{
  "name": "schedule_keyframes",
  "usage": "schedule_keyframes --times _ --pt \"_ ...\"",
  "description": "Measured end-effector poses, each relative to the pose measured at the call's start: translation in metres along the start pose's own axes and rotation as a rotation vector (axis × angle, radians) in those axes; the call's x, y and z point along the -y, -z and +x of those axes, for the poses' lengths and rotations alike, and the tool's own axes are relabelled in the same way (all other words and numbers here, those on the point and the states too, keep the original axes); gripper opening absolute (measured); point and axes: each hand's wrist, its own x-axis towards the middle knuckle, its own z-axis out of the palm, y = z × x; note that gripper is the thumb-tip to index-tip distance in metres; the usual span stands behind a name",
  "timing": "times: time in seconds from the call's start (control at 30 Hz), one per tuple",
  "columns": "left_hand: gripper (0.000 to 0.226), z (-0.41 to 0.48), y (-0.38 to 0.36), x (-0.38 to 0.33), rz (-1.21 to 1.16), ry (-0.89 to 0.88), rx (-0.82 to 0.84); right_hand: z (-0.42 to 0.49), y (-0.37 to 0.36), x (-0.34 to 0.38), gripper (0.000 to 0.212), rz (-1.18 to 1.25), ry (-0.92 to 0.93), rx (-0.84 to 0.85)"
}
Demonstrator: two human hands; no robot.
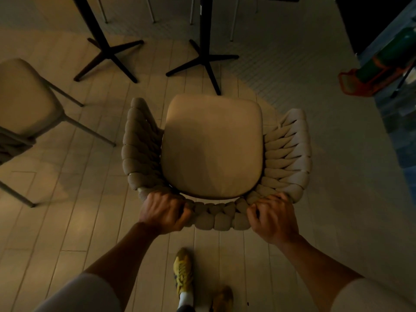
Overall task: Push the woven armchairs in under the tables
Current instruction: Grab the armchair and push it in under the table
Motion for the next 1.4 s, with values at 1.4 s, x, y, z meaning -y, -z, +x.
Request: schedule_keyframes --times 1.4 --pt "0.076 0.169 0.007 0.121 0.031 0.039 0.154 0.215 -0.010 -0.009 0.042 -0.184 -0.033 0.190"
